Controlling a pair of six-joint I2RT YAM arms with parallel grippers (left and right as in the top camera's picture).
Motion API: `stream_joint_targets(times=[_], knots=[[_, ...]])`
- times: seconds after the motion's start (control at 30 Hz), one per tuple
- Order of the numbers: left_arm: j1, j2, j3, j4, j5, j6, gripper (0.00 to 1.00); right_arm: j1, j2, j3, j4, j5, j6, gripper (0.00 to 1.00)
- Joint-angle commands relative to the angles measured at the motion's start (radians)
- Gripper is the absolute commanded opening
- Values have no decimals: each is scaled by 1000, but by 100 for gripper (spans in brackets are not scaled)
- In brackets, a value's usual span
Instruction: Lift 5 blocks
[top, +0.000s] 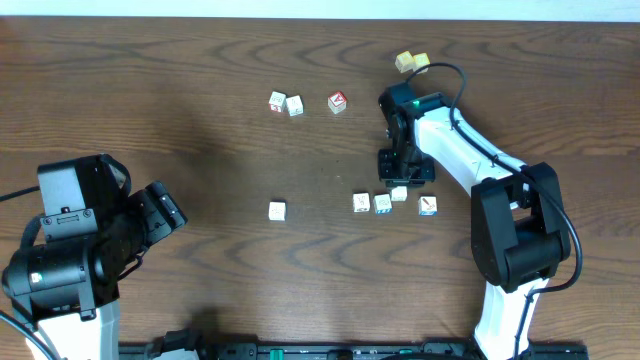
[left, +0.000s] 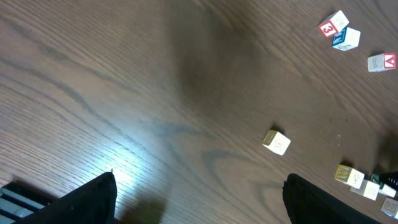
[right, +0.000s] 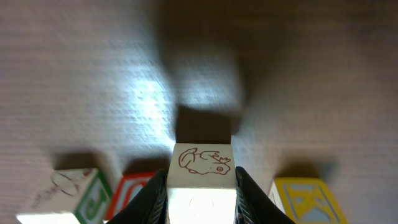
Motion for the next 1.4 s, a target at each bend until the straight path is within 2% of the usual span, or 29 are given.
stream_joint_targets(times=[0.0,0.57,0.7,0.87,1.17,1.37], knots=[[-3,0,9,-3,-16,-9,86,-1,5,-11,-32,25,2,26],[-3,-1,9,-3,-16,-9,86,-1,5,-11,-57,27,-10,27],[-3,-1,9,-3,-16,-9,86,-1,5,-11,-62,26,-10,35],[-3,-1,9,-3,-16,-9,86,-1,5,-11,-76,18,-9,39],[-3,0,9,-3,-16,-9,86,-1,5,-6,-86,-30,10,45],[-3,0,9,-3,-16,-9,86,-2,4,31,-113,-29,9,45]])
